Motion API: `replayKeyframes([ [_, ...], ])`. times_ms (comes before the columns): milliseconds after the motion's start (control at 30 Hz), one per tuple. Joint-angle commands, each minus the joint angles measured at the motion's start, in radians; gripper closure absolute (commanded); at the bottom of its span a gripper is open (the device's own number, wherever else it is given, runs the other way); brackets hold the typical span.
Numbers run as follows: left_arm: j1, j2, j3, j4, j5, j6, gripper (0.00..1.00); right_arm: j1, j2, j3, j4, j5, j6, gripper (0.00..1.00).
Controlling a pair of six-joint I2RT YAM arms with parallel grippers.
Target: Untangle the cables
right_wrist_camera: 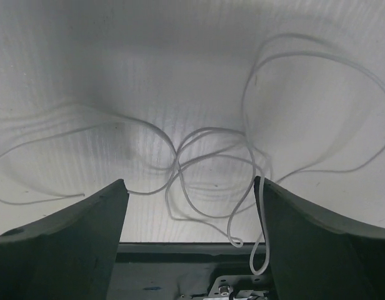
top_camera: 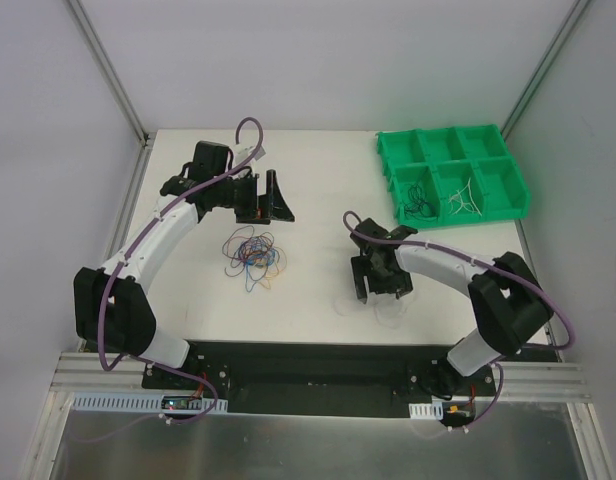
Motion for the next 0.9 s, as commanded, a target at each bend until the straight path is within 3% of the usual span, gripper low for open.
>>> replayKeyframes([
  [0,0.007,-0.05,-0.008,0.022,0.001,0.017,0.06,0.023,0.038,-0.037,0.025,0.046,0.046,0.16],
  [133,0.01,-0.05,-0.01,0.02,-0.002,0.015,0.07,0.043,0.043,-0.09,0.077,0.033,0.052,0.2],
  [233,0.01,-0.047,-0.01,0.022,0.0,0.014,0.07,0.044,0.038,-0.117,0.097,0.072,0.055,0.34],
  [500,0.01,-0.037,-0.01,0.022,0.003,0.012,0.08,0.059,-0.058,-0.129,0.13,0.105,0.061,0.97],
  [733,0.01,-0.028,-0.008,0.02,0.007,0.009,0.09,0.05,-0.308,0.015,-0.021,0.298,0.089,1.0],
  [867,0.015,-0.028,-0.008,0.022,0.011,0.005,0.09,-0.046,-0.414,0.112,-0.081,0.38,0.046,1.0],
])
